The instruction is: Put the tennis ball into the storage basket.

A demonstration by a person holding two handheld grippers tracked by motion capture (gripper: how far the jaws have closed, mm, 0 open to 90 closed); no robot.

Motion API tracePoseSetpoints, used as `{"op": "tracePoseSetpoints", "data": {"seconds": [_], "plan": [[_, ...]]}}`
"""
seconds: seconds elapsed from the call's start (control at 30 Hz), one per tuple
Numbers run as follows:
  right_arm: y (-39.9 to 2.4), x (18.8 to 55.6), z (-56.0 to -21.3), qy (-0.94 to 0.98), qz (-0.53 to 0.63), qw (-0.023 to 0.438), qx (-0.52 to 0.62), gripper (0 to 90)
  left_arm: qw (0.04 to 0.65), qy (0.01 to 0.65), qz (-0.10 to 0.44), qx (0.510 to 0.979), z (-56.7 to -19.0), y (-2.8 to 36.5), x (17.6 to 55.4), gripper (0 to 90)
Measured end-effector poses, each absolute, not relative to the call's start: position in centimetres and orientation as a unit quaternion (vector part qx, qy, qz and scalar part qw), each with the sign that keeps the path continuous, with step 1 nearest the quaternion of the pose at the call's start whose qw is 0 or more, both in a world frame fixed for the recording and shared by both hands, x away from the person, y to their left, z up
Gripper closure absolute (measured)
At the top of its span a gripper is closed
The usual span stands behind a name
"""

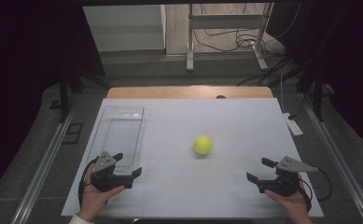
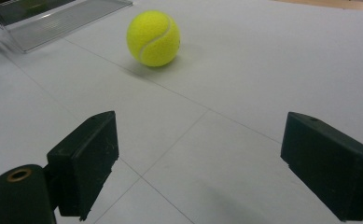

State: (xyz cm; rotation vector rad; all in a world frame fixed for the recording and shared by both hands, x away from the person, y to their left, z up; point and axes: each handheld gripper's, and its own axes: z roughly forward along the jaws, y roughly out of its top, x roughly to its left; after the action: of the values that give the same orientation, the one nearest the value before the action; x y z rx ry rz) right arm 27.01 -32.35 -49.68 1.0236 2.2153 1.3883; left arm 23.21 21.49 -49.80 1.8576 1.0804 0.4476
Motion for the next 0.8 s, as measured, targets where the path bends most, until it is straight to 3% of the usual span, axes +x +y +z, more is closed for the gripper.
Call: {"op": "tracePoseSetpoints", "data": {"seconds": [0.8], "plan": [[-32.4,26.7,-49.7,0.778,0.485,0.169,0.362,11.9,0.456,0.439,0.172,0.755,-48.6,21.1,23.5,7.9]]}}
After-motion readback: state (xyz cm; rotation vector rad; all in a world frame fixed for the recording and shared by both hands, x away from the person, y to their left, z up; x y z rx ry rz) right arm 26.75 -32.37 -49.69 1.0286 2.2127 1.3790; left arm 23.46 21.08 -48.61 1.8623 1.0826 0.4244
